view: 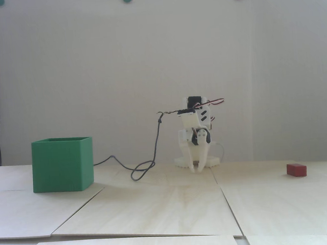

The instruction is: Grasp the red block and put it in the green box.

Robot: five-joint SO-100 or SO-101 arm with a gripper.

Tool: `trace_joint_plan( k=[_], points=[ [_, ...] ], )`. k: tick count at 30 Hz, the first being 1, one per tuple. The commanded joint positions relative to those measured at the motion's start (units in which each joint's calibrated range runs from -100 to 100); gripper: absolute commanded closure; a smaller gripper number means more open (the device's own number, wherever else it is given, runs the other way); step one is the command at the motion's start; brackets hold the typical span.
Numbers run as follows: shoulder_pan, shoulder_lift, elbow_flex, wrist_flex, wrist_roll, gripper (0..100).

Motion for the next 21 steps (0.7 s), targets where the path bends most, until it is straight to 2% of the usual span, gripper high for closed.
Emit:
trace_joint_plan(
  k=[1, 21],
  points=[
    [-0.1, 0.0, 0.8, 1.3, -0.3, 97],
    [-0.5, 0.2, 0.8, 1.2, -0.3, 97]
  ],
)
